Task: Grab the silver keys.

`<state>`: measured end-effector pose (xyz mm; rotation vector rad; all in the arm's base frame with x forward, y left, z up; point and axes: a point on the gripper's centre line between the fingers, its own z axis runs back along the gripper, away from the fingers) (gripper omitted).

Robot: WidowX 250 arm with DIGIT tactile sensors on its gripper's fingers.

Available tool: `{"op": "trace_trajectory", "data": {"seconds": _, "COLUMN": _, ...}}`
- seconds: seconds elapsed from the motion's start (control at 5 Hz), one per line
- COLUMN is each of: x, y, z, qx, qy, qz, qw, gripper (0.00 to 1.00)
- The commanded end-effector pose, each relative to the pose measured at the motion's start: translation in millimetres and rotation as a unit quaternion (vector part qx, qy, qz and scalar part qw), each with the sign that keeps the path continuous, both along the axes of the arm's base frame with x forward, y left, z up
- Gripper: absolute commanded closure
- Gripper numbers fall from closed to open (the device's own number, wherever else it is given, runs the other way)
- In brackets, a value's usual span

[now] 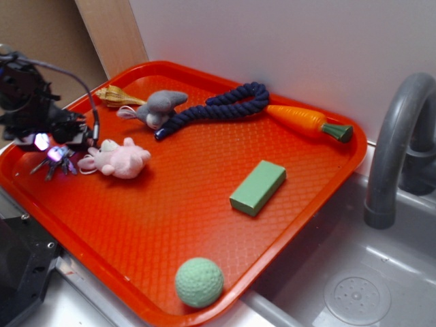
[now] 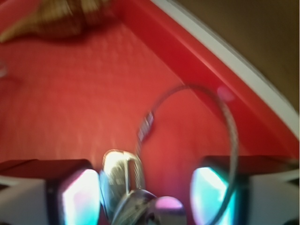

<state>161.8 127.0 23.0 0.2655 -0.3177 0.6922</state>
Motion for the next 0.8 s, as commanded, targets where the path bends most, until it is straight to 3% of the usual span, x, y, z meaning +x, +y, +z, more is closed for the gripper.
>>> {"op": "trace_trajectory", "data": {"seconds": 0.0, "x": -8.8, "y": 4.8, "z": -5.1, "qx": -0.008, "qy": 0.023, "qz": -0.028, "qw": 0.999, "gripper": 1.00}}
{"op": "trace_trajectory", "data": {"seconds": 0.4, "x": -5.0, "y": 3.5, "z": -6.9, "qx": -0.002, "qy": 0.030, "qz": -0.025, "qw": 0.999, "gripper": 1.00}}
{"op": "trace_trajectory", "data": {"seconds": 0.6, "x": -5.8, "y": 3.6, "z": 0.5, "qx": -0.020, "qy": 0.052, "qz": -0.033, "qw": 0.998, "gripper": 1.00}}
